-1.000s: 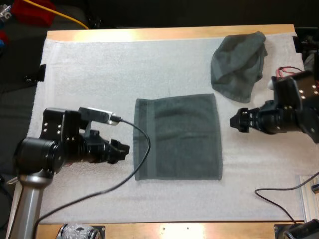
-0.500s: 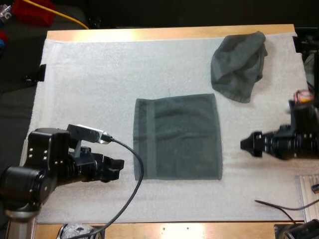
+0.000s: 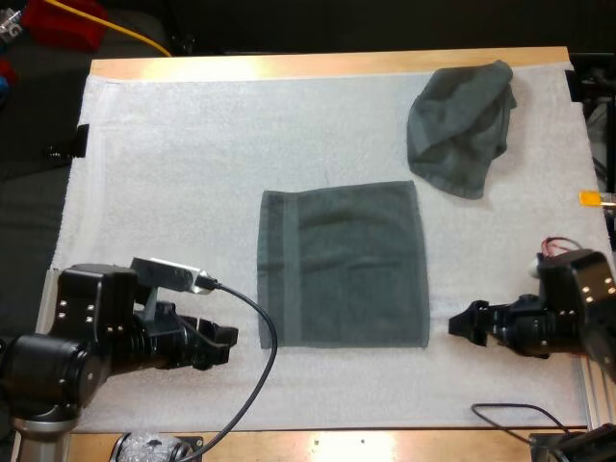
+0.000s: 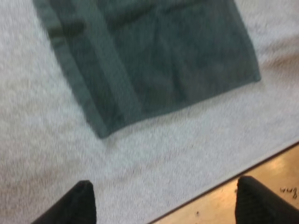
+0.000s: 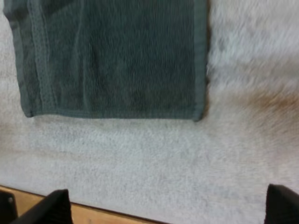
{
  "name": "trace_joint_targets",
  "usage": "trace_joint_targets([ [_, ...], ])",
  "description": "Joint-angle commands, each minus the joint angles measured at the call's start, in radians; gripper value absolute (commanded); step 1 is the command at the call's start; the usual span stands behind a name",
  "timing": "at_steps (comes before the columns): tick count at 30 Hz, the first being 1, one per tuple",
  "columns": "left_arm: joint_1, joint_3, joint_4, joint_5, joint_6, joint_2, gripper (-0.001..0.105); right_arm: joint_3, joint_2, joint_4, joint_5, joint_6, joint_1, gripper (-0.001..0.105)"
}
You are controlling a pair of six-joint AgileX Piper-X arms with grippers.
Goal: Pick towel from pile, fold and stack
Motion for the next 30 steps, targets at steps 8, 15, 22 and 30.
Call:
trace_joint_targets([
  [8,-0.005,0.081,0.007,-0.005,-0.011,-0.027,0.061,0.201,-0.006,-0.257,-0.106,0.148,-0.003,0.079],
  [15,-0.005,0.084,0.007,-0.005,-0.011,-0.027,0.061,0.341,-0.006,-0.474,-0.147,0.292,-0.003,0.079],
  [22,-0.005,0.084,0.007,-0.005,-0.011,-0.027,0.061,0.446,-0.001,-0.625,-0.151,0.387,-0.003,0.079],
  [30,-0.005,0.084,0.007,-0.005,-0.011,-0.027,0.061,0.480,0.053,-0.738,-0.185,0.431,-0.003,0.079],
])
